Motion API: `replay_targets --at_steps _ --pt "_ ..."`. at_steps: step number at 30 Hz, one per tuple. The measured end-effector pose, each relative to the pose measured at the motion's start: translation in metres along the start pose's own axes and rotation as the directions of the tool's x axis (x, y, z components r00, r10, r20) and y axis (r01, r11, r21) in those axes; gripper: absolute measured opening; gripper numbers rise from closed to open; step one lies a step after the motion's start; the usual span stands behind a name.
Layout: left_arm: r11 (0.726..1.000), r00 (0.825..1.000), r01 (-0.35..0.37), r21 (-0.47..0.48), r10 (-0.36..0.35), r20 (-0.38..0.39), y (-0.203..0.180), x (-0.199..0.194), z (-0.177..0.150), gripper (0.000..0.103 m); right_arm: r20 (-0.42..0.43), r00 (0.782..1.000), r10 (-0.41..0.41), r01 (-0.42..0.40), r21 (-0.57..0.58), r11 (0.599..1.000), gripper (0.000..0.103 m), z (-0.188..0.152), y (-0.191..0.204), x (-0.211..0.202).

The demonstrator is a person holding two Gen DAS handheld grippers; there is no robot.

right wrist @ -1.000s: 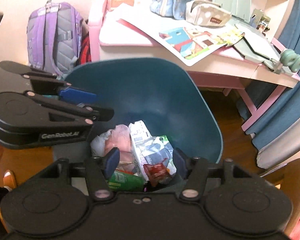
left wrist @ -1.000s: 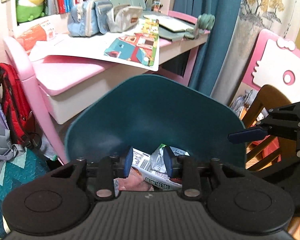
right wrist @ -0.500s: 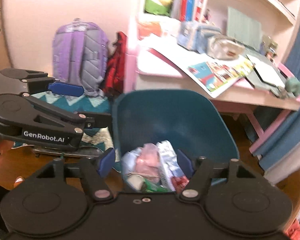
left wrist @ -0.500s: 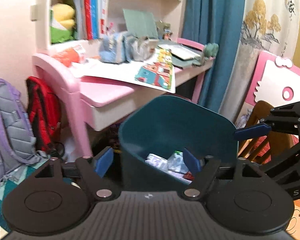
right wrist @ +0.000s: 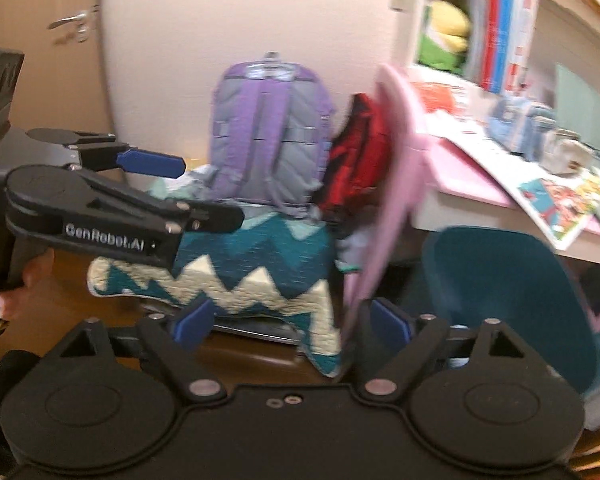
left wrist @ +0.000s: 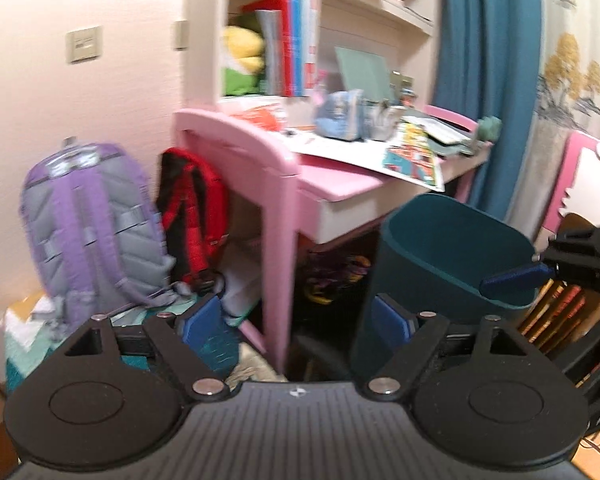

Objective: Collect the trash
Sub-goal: 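Move both tools back down toward the red bag and white tissue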

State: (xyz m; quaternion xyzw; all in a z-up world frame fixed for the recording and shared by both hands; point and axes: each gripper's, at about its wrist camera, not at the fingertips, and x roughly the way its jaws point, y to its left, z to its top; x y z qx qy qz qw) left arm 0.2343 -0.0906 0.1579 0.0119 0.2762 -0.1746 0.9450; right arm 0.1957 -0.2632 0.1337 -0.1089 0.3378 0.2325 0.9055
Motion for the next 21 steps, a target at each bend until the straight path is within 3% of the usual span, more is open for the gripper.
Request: replay_targets --at_steps 2,5,12,17,21 --pt "0.999 1.000 -0.025 -0.027 0.026 0.008 0.018 -0.007 -0.011 0.087 0.003 1.000 0.031 -0.031 -0.014 0.999 0.090 -0.001 0.014 0.014" --pt "0.995 0.997 -0.075 -0.064 0.077 0.027 0.047 -0.017 -0.031 0.101 0.003 0.998 0.067 -0.067 -0.027 0.997 0.094 -0.006 0.033 0.042" --pt "0.979 0.992 -0.123 -0.161 0.128 0.023 0.114 -0.016 -0.089 0.101 -0.026 0.994 0.109 -0.109 0.002 0.994 0.101 -0.029 0.068 0.124" --pt "0.961 0.988 -0.155 -0.228 0.155 -0.018 0.159 0.005 -0.139 0.103 -0.052 0.993 0.109 -0.107 0.027 0.994 0.103 -0.048 0.086 0.186" --pt "0.952 0.984 -0.175 -0.252 0.161 -0.076 0.189 0.028 -0.179 0.103 -0.085 0.988 0.129 -0.120 0.111 0.987 0.103 -0.068 0.093 0.236"
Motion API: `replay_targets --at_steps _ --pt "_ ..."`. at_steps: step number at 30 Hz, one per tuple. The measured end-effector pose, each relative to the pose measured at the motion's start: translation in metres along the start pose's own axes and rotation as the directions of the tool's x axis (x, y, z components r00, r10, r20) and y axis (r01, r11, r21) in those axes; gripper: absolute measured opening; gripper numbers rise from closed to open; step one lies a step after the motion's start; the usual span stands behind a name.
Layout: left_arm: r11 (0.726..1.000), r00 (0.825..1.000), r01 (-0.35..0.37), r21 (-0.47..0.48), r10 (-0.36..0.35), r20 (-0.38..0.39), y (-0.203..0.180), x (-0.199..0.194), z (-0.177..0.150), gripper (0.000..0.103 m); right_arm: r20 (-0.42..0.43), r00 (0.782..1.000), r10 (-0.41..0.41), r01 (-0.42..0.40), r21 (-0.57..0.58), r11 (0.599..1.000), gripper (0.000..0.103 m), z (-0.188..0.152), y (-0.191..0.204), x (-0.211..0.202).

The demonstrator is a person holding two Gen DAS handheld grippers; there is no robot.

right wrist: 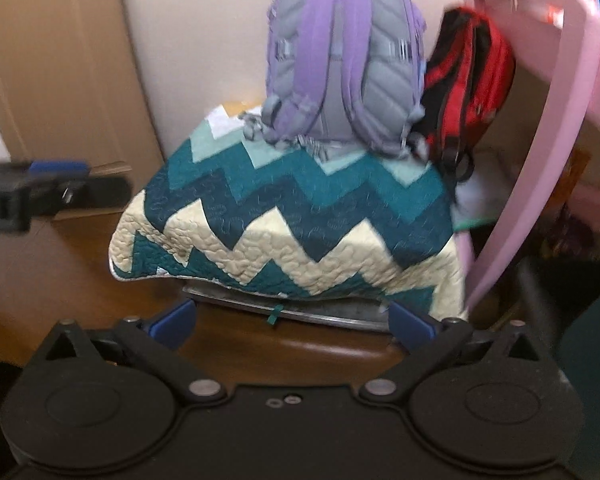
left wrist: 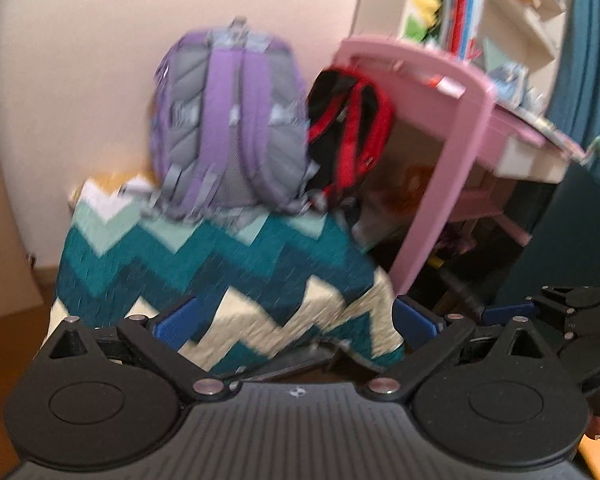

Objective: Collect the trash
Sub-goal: 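Move both tools back down toward the red bag and white tissue, then grasp white tissue with left tool while right tool grasps red plastic bag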

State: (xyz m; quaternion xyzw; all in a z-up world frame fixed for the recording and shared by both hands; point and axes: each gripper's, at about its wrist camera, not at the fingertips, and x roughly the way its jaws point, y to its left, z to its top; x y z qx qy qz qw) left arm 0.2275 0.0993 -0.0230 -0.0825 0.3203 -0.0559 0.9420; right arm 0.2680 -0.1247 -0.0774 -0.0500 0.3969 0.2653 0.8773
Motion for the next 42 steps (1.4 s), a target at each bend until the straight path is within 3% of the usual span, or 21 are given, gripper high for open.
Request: replay_targets --at_steps 6,13,17,21,25,32,36,42 --pt "0.999 0.989 -0.034 0.014 0.036 -0.146 0.040 0.056 -0.056 0.103 -0.114 0.993 0.022 -0.016 0.055 0.998 0.103 -0.039 0.004 0.085" --pt "0.997 0.934 -0.049 0.056 0.066 -0.350 0.076 0.121 -0.124 0.103 -0.266 0.962 0.059 -0.054 0.028 0.998 0.103 -0.091 0.020 0.165" --pt "0.990 0.883 -0.063 0.124 0.114 -0.456 0.088 0.157 -0.166 0.103 -0.358 0.932 0.057 -0.064 -0.008 0.998 0.103 -0.118 0.029 0.205" --pt "0.991 0.792 0.002 0.132 0.080 -0.605 0.097 0.199 -0.206 0.103 -0.453 0.889 0.063 -0.108 -0.074 0.991 0.102 -0.147 0.044 0.244" --pt "0.978 0.736 0.075 0.195 0.078 -0.673 0.102 0.233 -0.241 0.103 -0.548 0.833 0.080 -0.163 -0.103 0.981 0.102 -0.176 0.055 0.281" --pt "0.975 0.615 0.170 0.146 0.010 -0.788 0.117 0.285 -0.305 0.103 -0.657 0.747 0.100 -0.209 -0.090 0.974 0.101 -0.217 0.061 0.339" --pt "0.974 0.569 0.189 0.128 -0.002 -0.822 0.123 0.308 -0.338 0.102 -0.703 0.704 0.103 -0.244 -0.103 0.964 0.100 -0.239 0.066 0.366" --pt "0.963 0.530 0.247 0.103 -0.045 -0.847 0.123 0.329 -0.377 0.098 -0.759 0.642 0.109 -0.271 -0.092 0.958 0.098 -0.267 0.069 0.394"
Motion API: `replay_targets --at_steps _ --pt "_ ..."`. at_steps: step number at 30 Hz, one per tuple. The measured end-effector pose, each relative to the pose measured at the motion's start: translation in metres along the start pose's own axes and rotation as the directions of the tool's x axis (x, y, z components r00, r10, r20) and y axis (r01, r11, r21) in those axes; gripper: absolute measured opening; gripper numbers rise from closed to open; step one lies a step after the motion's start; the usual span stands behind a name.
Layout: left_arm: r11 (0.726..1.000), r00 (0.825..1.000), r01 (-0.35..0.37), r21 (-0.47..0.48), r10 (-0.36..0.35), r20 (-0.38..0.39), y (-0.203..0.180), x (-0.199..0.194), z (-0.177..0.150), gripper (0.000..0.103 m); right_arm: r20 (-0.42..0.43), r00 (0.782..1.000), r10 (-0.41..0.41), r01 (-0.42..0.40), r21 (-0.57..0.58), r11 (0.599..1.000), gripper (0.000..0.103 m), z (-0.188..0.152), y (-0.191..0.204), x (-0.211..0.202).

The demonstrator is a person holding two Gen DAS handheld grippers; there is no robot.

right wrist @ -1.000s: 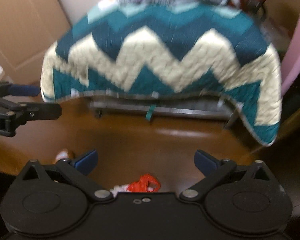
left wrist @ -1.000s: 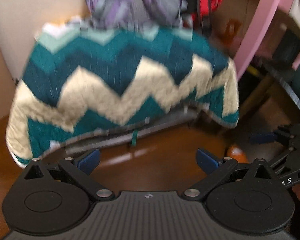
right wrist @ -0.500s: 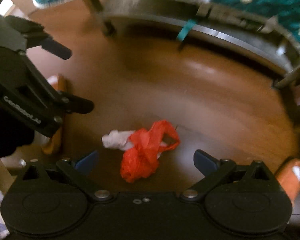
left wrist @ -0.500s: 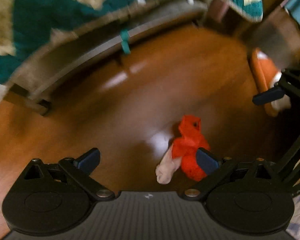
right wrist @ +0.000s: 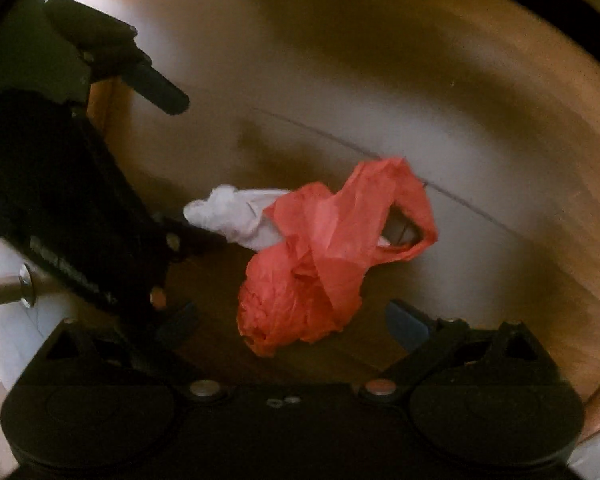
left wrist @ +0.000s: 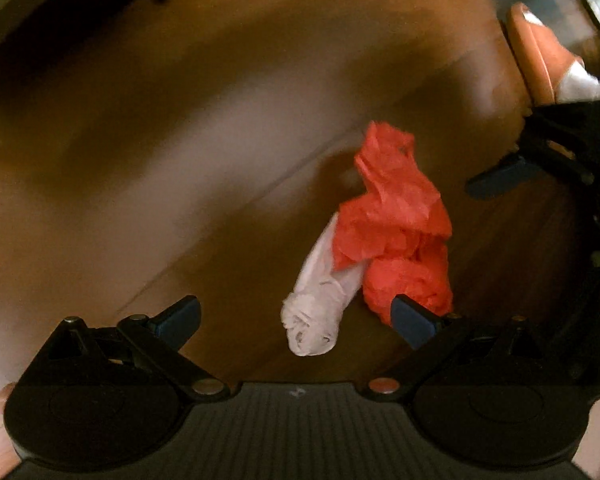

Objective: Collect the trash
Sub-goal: 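Grasp white tissue with left tool while right tool grasps red plastic bag, then lift tissue and red bag with both tools over the teal bin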

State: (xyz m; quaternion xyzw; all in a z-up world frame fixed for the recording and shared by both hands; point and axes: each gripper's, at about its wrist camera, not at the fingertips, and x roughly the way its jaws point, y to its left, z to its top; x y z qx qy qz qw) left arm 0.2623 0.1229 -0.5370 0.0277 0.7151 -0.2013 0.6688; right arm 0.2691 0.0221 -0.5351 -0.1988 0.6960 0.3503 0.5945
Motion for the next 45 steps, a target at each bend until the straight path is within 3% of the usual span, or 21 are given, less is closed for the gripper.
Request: replay_targets --at_steps 4,6,8,14,17,22,26,31,35,40,45 --pt "1.000 0.999 0.027 0.014 -0.027 -0.031 0.000 0.024 -0.002 0.091 -0.031 0.999 0.007 -0.007 0.000 1.000 0.092 0.000 -0.001 0.019" --pt "0.999 0.998 0.035 0.019 -0.034 -0.043 0.000 0.033 -0.004 0.076 -0.032 0.999 0.008 -0.007 0.008 1.000 0.089 0.003 -0.002 0.025" --pt "0.999 0.998 0.052 0.013 -0.052 -0.044 0.002 0.038 -0.004 0.068 -0.033 0.999 0.007 -0.007 0.007 1.000 0.085 0.006 0.000 0.032" --pt "0.995 0.995 0.096 -0.001 -0.096 -0.021 0.011 0.044 -0.003 0.052 -0.033 0.999 0.020 -0.019 0.028 0.999 0.069 0.012 -0.004 0.034" --pt "0.993 0.992 0.117 -0.006 -0.117 -0.036 0.014 0.046 -0.003 0.032 -0.031 0.999 0.028 -0.027 0.028 0.999 0.057 0.014 -0.005 0.030" --pt "0.992 0.991 0.129 -0.005 -0.129 -0.034 0.013 0.039 -0.002 0.025 -0.021 1.000 0.015 -0.014 0.063 0.998 0.043 0.014 -0.012 0.019" --pt "0.988 0.988 0.148 -0.033 -0.149 -0.033 0.016 0.034 -0.007 0.019 0.004 1.000 -0.004 0.004 0.119 0.993 0.041 0.013 -0.023 -0.002" --pt "0.991 0.992 0.128 -0.045 -0.128 -0.005 0.019 0.001 0.000 0.019 0.047 0.998 -0.036 0.027 0.175 0.984 0.040 0.008 -0.030 -0.042" --pt "0.993 0.994 0.103 -0.056 -0.101 0.040 0.016 -0.046 0.003 0.019 0.135 0.990 -0.047 0.018 0.211 0.977 0.040 0.004 -0.030 -0.096" --pt "0.994 0.990 0.081 -0.068 -0.073 0.119 0.005 -0.117 -0.001 0.019 0.250 0.965 -0.085 0.035 0.197 0.980 0.040 -0.005 -0.019 -0.170" --pt "0.993 0.974 0.050 -0.107 -0.025 0.223 -0.024 -0.181 -0.007 0.019 0.344 0.932 -0.118 0.062 0.168 0.984 0.040 -0.028 -0.006 -0.229"
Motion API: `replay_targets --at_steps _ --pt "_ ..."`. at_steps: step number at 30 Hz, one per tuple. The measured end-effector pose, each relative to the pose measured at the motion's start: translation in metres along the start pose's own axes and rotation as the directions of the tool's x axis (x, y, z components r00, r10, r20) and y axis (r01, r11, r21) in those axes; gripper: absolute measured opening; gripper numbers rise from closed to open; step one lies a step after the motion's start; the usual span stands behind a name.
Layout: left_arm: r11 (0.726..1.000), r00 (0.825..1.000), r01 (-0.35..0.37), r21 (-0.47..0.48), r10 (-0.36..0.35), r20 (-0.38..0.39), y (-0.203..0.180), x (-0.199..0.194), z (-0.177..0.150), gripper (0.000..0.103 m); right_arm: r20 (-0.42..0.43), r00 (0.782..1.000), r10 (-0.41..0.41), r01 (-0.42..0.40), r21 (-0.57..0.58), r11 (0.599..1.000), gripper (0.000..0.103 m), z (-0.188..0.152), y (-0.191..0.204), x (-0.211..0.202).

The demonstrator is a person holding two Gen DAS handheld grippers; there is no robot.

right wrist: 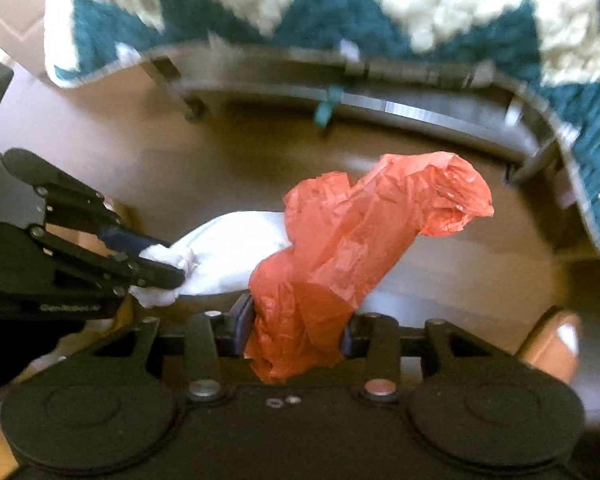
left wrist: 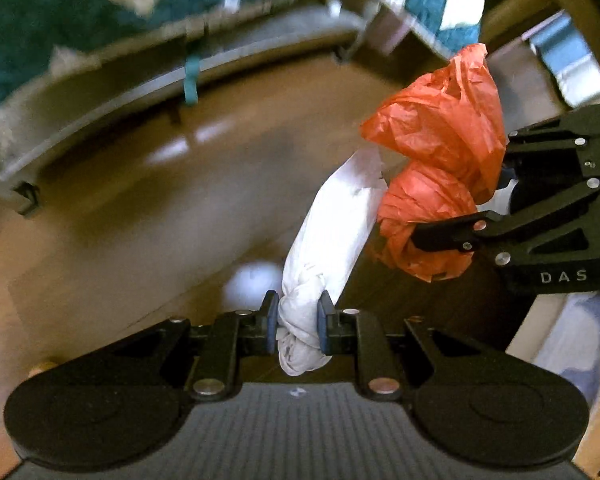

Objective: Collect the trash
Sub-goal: 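Lift tissue and red bag with both tools over the teal bin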

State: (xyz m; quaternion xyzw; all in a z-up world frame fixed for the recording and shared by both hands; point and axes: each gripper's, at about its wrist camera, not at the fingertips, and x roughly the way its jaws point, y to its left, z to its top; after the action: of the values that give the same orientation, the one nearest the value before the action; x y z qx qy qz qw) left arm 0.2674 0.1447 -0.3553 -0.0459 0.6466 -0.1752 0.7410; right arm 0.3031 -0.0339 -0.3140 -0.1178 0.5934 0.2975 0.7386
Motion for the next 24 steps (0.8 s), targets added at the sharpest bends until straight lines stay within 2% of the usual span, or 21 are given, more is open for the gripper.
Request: replay_targets --at_steps 3,7,11,14,18,24 --pt "0.999 0.997 0.001 -0.048 0.003 0.081 -0.022 -0.038 -0.002 0.019 0.049 0.999 -0.024 0.026 -0.028 0.999 0.040 0.000 0.005 -0.041" --pt "0.994 0.984 -0.029 -0.109 0.048 0.172 -0.048 -0.082 -0.004 0.019 0.108 0.991 -0.075 0.082 -0.070 0.994 0.040 0.000 0.015 -0.101" --pt "0.989 0.961 -0.041 -0.145 0.078 0.265 -0.072 -0.132 -0.011 0.019 0.191 0.975 -0.114 0.132 -0.088 0.987 0.040 -0.004 0.021 -0.163" --pt "0.987 0.936 -0.034 -0.159 0.087 0.341 -0.091 -0.164 -0.011 0.019 0.251 0.959 -0.133 0.157 -0.078 0.985 0.040 -0.014 0.023 -0.205" --pt "0.988 0.889 -0.042 -0.146 0.104 0.447 -0.124 -0.212 -0.011 0.019 0.317 0.936 -0.152 0.179 -0.060 0.982 0.040 -0.030 0.023 -0.252" --pt "0.992 0.825 -0.049 -0.116 0.105 0.555 -0.168 -0.263 -0.012 0.019 0.393 0.902 -0.177 0.206 -0.031 0.978 0.039 -0.055 0.021 -0.312"
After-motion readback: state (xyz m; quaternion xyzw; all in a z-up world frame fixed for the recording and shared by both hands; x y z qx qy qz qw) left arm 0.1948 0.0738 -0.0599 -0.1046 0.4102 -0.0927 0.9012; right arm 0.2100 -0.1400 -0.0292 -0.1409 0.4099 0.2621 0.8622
